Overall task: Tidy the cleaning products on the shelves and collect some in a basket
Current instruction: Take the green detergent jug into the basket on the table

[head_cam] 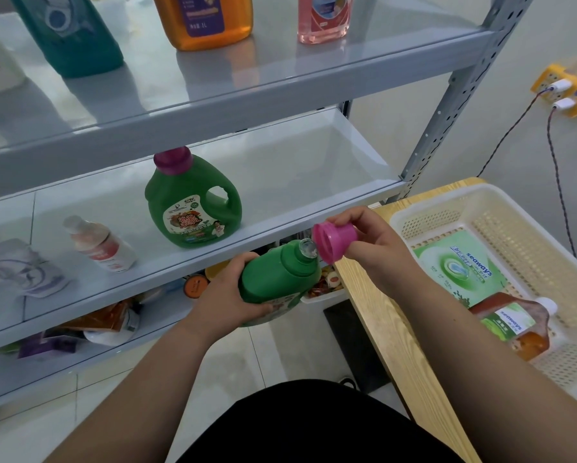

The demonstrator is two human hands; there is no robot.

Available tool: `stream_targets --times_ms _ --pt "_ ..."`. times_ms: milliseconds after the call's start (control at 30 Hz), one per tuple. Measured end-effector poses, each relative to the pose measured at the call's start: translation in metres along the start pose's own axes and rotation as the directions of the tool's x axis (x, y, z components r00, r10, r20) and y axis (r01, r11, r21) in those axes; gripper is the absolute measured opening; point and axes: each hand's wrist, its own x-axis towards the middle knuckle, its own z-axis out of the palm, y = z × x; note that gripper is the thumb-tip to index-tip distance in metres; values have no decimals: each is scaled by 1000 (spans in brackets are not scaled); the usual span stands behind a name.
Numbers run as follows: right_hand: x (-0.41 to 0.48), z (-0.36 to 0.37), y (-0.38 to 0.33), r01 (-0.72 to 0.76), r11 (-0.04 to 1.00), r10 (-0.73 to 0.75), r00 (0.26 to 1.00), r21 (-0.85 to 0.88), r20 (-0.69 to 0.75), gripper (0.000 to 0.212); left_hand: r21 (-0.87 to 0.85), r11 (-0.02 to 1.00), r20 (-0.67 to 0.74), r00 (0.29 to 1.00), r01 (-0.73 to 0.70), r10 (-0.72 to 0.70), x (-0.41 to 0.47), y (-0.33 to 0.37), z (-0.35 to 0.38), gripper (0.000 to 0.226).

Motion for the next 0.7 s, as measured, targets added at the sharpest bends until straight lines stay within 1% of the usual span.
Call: stream_targets --times_ms 100,167,267,333,433,467,533,600,633,667,700 --pt "-4 2 -4 -11 985 12 1000 -175 3 48 24 1000 -4 1000 -7 7 1 1 0 79" --pt "-6 3 -6 24 941 -14 999 -336 32 51 74 997 5 1000 -29 28 2 2 0 79" --pt "-7 4 -4 182 808 -95 979 -560 181 53 156 984 28 996 -86 83 5 2 -1 77" --pt "-6 4 -2 247 726 -106 962 -642 250 55 205 972 42 993 -115 109 6 1 -1 76" --pt "-5 3 1 284 641 -95 951 -713 293 56 258 956 63 990 -141 129 7 0 -1 75" --pt "-4 3 2 275 626 -84 954 -730 287 55 264 954 62 989 -146 134 7 0 -2 74" --pt "-2 4 4 204 589 -29 972 -782 231 49 270 949 63 987 -162 150 7 0 -3 71" --pt "2 4 5 116 512 47 985 -851 163 39 286 941 76 983 -183 168 5 1 -4 69" --pt "3 3 6 85 486 79 987 -870 140 38 289 939 81 982 -189 173 4 1 -4 68" --pt "3 3 7 65 487 97 987 -871 128 40 286 939 80 982 -190 174 4 2 -4 68" --pt "2 2 8 62 510 105 985 -858 134 42 281 941 77 982 -186 171 3 2 -5 69"
